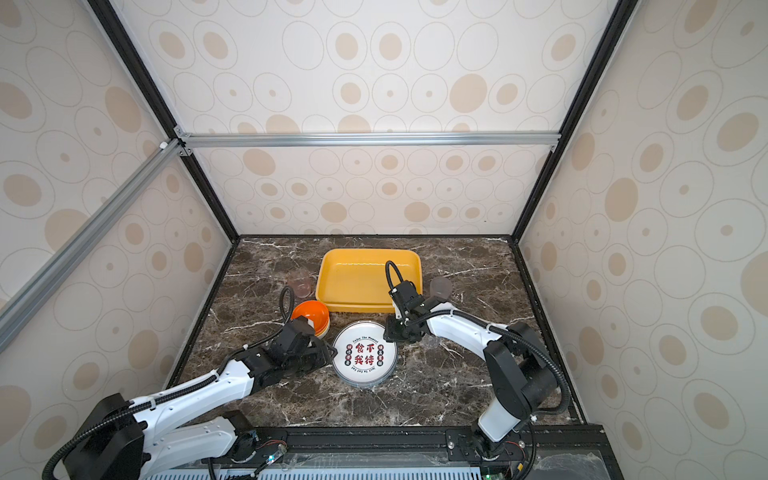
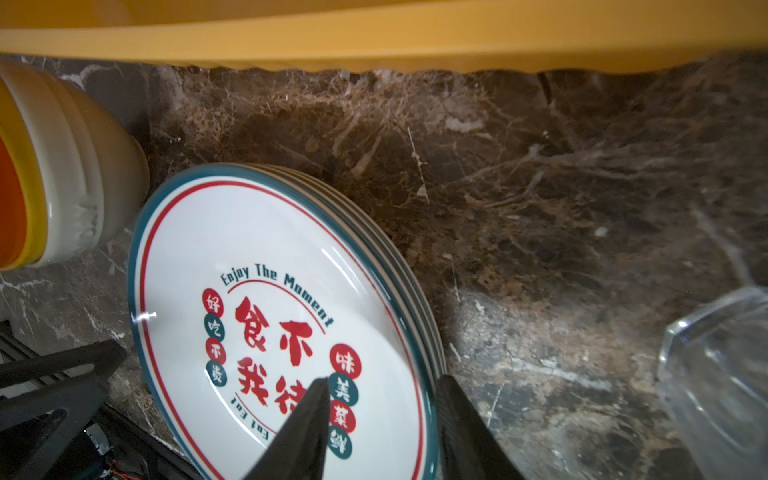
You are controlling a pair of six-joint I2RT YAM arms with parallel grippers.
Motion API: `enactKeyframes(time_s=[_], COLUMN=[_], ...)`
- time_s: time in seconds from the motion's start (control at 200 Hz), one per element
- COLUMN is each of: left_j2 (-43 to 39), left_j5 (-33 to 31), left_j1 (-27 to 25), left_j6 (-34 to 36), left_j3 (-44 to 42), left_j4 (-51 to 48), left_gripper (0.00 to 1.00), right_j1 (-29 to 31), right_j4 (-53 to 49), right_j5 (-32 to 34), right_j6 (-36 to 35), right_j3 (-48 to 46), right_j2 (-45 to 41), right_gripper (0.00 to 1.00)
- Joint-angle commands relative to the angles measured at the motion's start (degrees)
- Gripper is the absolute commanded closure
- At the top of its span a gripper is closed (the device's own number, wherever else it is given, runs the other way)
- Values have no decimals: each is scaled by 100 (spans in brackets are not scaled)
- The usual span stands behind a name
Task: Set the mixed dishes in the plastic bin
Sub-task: 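Close both grippers on the rim of the top printed plate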
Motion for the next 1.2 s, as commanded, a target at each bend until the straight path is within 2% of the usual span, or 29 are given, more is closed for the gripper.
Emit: enactKeyframes(time_s=[0.0,0.7,1.195], left_j2=[-42,-103,-162], left_j5=[-139,-166,-203], left_j1=[-67,-80,-82], left_j6=[-110,-150,-244], left_j3=[-1,-34,-168], left_j4=[-42,-88,-67], left_gripper=[57,57,59], right_j1=[57,77,78], right_j4=[-55,101,257], right_j5=[7,-162,-316], right_j6=[4,8,45], right_j3=[85,45,-64], right_j2=[45,173,252], right_gripper=[54,68,70])
